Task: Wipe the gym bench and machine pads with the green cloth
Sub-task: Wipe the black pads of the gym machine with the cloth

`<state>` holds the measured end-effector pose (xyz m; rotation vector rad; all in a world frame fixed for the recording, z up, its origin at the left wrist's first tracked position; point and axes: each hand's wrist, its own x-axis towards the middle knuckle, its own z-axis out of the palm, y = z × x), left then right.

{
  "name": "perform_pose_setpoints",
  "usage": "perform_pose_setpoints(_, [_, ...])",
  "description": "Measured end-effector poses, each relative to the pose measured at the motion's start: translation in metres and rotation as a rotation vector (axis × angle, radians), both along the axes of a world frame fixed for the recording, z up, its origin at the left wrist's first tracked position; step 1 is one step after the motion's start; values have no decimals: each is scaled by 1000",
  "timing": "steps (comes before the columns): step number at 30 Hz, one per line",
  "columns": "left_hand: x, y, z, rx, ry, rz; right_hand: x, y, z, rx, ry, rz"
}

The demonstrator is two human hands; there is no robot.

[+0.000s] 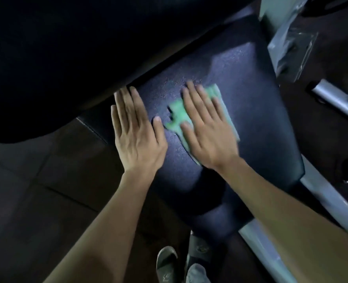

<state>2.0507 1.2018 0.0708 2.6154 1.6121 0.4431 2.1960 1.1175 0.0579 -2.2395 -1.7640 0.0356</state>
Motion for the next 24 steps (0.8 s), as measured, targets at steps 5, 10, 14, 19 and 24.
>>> perform_pose_setpoints(5, [-27, 18, 5, -27, -5, -149, 47, 0, -3, 30, 165, -646])
perform_pose_setpoints(10, [-48, 43, 9, -2, 62, -243, -39, 70, 21, 94, 100, -278])
perform_pose_setpoints(14, [-46, 41, 10, -3, 13, -202, -73, -30, -9, -15, 24, -89])
perform_pose_setpoints(19, [-35, 32, 4, 51, 35, -122, 15, 36, 6, 58, 170, -691])
perform_pose_setpoints(24, [-32, 32, 0, 69, 64, -84, -35, 46, 12, 60, 71, -184])
